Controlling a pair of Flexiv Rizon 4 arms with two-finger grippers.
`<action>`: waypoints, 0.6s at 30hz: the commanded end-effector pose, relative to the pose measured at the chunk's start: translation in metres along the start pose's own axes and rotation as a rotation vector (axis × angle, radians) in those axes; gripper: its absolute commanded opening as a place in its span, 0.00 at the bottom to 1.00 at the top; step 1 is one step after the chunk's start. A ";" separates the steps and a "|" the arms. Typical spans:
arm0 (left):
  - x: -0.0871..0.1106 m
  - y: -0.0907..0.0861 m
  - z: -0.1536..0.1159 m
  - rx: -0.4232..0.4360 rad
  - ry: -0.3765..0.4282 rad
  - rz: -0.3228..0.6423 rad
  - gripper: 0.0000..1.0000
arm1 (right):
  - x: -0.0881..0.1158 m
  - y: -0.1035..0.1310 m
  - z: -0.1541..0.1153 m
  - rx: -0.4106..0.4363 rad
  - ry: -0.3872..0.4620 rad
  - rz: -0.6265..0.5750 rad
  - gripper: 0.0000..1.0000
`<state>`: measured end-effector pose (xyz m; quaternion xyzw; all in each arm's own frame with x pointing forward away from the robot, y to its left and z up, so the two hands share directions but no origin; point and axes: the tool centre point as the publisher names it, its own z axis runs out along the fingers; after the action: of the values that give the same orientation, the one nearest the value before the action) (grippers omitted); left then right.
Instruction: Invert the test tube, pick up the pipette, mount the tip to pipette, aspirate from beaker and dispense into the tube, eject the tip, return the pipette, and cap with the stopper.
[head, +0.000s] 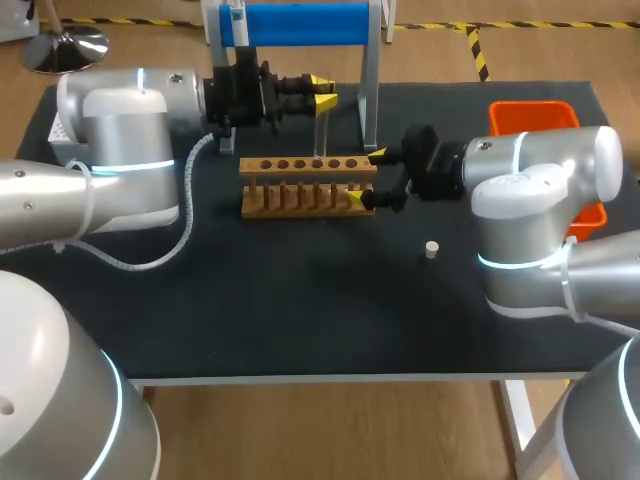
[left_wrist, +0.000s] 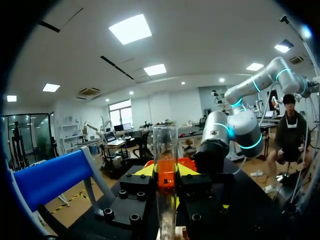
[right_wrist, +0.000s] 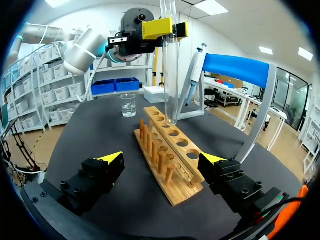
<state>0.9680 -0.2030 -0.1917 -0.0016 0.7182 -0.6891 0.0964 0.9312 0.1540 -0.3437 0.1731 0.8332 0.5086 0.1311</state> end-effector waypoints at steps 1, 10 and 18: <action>-0.002 0.004 0.000 0.003 0.005 0.002 0.00 | 0.000 -0.001 0.000 0.000 0.000 0.000 1.00; 0.000 0.009 0.002 -0.001 0.016 0.018 0.00 | 0.000 -0.001 0.000 0.000 0.000 0.000 1.00; 0.000 0.014 0.002 -0.008 0.017 0.019 0.00 | 0.000 -0.001 0.000 0.000 0.000 0.000 1.00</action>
<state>0.9679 -0.2039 -0.2034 0.0092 0.7227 -0.6841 0.0983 0.9313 0.1540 -0.3438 0.1731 0.8332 0.5086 0.1311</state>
